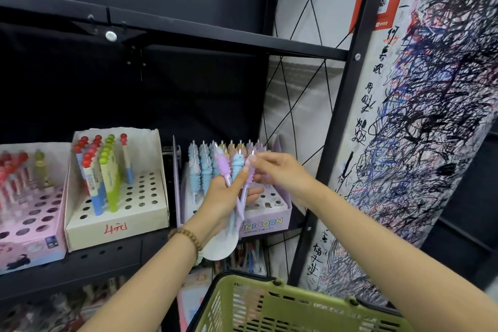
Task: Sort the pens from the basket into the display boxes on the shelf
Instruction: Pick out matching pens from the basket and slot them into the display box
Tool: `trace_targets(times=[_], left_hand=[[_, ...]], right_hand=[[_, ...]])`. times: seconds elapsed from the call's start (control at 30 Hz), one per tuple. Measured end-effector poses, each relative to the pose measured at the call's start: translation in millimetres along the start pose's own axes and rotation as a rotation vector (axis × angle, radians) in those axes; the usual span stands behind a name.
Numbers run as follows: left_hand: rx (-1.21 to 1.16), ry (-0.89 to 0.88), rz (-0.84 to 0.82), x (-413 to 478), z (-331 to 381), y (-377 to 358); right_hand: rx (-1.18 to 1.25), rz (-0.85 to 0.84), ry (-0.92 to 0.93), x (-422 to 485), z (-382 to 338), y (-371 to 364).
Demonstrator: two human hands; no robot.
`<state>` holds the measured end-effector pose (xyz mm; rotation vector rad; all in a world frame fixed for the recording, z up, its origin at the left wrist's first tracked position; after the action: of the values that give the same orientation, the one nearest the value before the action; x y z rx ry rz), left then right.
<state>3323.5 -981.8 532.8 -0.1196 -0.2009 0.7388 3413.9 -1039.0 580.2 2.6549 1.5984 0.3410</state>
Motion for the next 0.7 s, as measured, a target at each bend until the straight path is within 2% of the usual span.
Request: trace_targets(times=[0.07,0.17,0.23,0.3,0.57,0.7], left_hand=[[0.038,0.002,-0.007,-1,1,-2],[0.134,-0.043,0.057,-2,7,10],[0.184,-0.049,0.110,-4,10,24],[0.188,-0.002,0.128,-4,6,33],[0.069,0.147,0.067,-5,-8,37],[-0.020,0.195,0.074,-5,-13,38]], right_hand=[[0.059,-0.002,-0.014,-3,0,3],[0.170,0.142,0.079,-3,-14,30],[0.153,0.289,0.160,-2,-21,56],[0.075,0.354,0.192,-1,-19,66],[-0.039,0.396,0.201,10,-4,71],[-0.136,0.295,0.125,20,5,60]])
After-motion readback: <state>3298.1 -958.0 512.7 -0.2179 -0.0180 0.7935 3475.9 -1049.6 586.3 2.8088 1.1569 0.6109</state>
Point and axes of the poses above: each hand's wrist, its own x-axis towards the middle knuckle, its own y-axis out of the back of the hand, z = x × y, the point moved 9 cm from there along x, towards the middle knuckle, and after that the axes turned 7 degrees about x, right-handed, at the moved point
